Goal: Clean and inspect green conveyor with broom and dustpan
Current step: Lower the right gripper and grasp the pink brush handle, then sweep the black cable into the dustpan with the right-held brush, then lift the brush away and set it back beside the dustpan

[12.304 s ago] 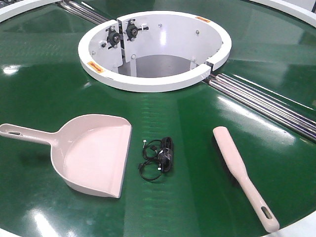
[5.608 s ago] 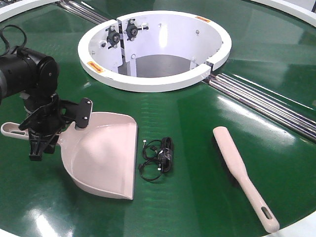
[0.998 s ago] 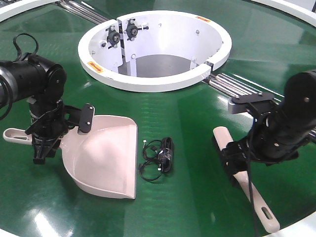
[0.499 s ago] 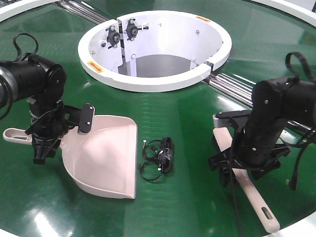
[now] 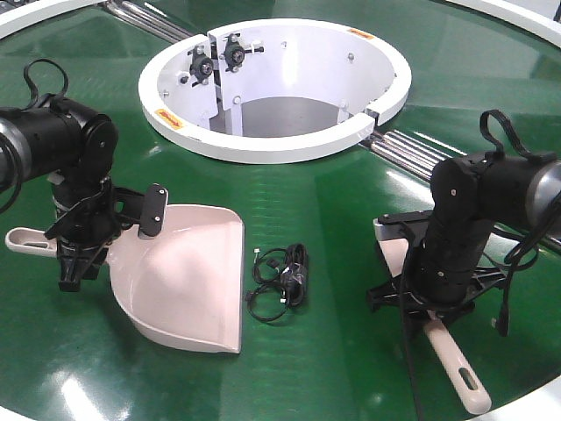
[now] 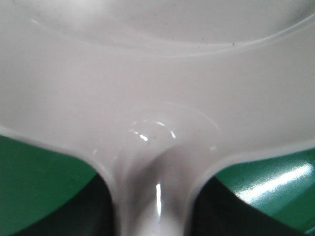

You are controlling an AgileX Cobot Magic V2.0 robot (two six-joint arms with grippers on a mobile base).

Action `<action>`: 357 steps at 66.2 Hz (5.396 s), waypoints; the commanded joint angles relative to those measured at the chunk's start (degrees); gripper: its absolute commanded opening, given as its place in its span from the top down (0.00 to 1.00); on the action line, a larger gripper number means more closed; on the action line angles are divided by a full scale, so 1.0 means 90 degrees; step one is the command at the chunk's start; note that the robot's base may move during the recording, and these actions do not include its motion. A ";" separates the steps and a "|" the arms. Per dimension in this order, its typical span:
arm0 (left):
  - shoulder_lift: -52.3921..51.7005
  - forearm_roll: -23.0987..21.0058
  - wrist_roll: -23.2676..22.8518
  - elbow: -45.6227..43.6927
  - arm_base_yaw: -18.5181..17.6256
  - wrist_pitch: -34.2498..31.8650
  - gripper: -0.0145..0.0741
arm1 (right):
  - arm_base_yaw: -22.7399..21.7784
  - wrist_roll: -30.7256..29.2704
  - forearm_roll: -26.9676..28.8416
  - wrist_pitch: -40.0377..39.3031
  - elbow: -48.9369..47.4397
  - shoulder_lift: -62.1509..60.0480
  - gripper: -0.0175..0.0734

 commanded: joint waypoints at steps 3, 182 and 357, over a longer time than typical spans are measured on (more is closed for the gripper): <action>-0.0318 0.0013 -0.0126 -0.0183 -0.0031 0.0116 0.84 | 0.0016 -0.0016 -0.0043 0.0062 -0.0166 -0.0265 0.77; -0.0318 0.0013 -0.0126 -0.0183 -0.0031 0.0116 0.84 | 0.2377 0.1793 0.0269 0.1285 -0.4347 0.1276 0.81; -0.0318 -0.0203 -0.0126 -0.0183 -0.0031 0.0117 0.84 | -0.0640 -0.0375 0.0199 -0.1249 0.0611 -0.1311 0.72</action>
